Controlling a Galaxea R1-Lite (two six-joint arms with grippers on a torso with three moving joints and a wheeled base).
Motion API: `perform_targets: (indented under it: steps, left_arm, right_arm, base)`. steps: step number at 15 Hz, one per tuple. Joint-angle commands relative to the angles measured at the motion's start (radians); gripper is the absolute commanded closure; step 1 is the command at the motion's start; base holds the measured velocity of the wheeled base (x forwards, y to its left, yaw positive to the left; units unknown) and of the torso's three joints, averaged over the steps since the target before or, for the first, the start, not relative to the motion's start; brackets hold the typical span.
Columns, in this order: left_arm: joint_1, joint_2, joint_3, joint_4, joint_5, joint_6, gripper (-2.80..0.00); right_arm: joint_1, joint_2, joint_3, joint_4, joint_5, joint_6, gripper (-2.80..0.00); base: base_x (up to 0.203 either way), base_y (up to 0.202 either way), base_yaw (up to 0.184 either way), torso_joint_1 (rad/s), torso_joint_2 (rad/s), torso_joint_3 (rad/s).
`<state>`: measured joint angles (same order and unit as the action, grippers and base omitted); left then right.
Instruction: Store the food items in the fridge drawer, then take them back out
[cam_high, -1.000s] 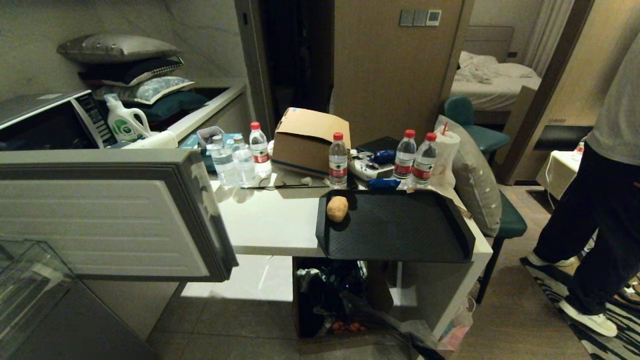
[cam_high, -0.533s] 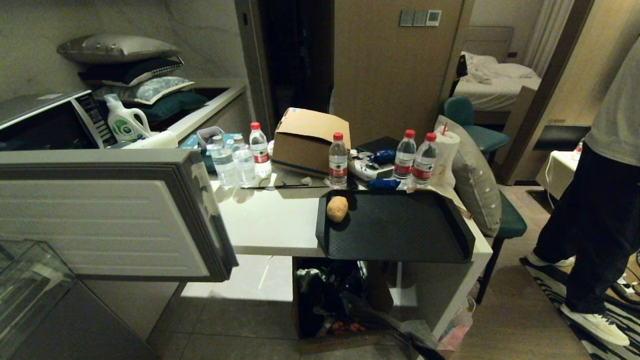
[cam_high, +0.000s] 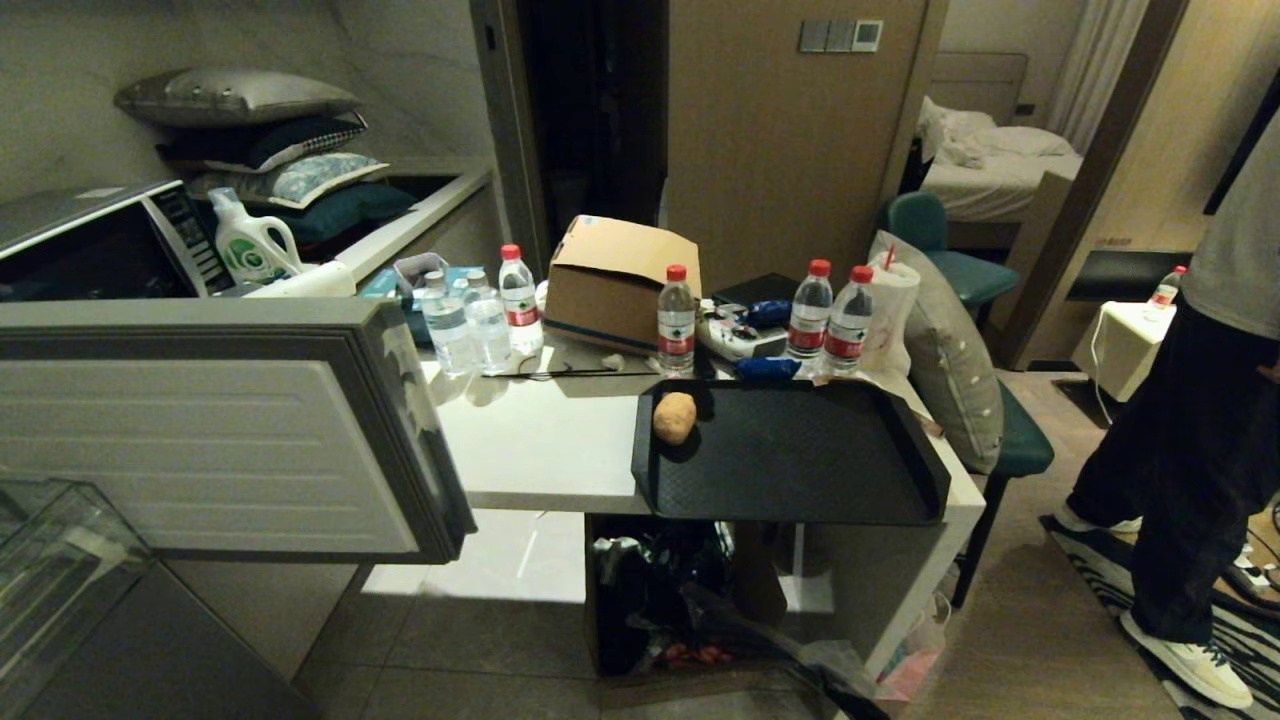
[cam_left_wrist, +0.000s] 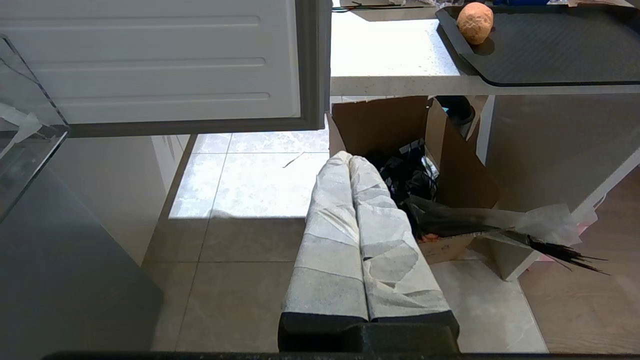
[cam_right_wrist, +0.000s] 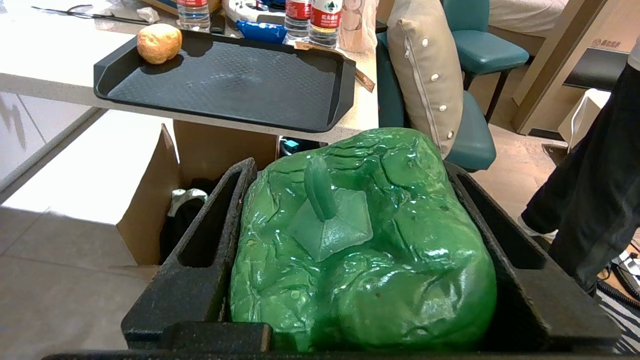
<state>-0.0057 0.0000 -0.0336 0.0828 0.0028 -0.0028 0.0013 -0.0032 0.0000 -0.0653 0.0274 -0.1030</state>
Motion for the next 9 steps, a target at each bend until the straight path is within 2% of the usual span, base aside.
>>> perform_targets:
  steps: [1,9]
  left_arm:
    - [0.0,0.002,0.0,0.001,0.0,0.0,0.0]
    - [0.0,0.002,0.0,0.001,0.0,0.0,0.0]
  right_arm:
    - [0.0,0.002,0.029,-0.01,-0.002,-0.001,0.0]
    - [0.0,0.002,0.031,-0.011,-0.003,0.002,0.0]
  base:
    - [0.0,0.0,0.0,0.0,0.0,0.0]
    - [0.0,0.0,0.0,0.0,0.0,0.0]
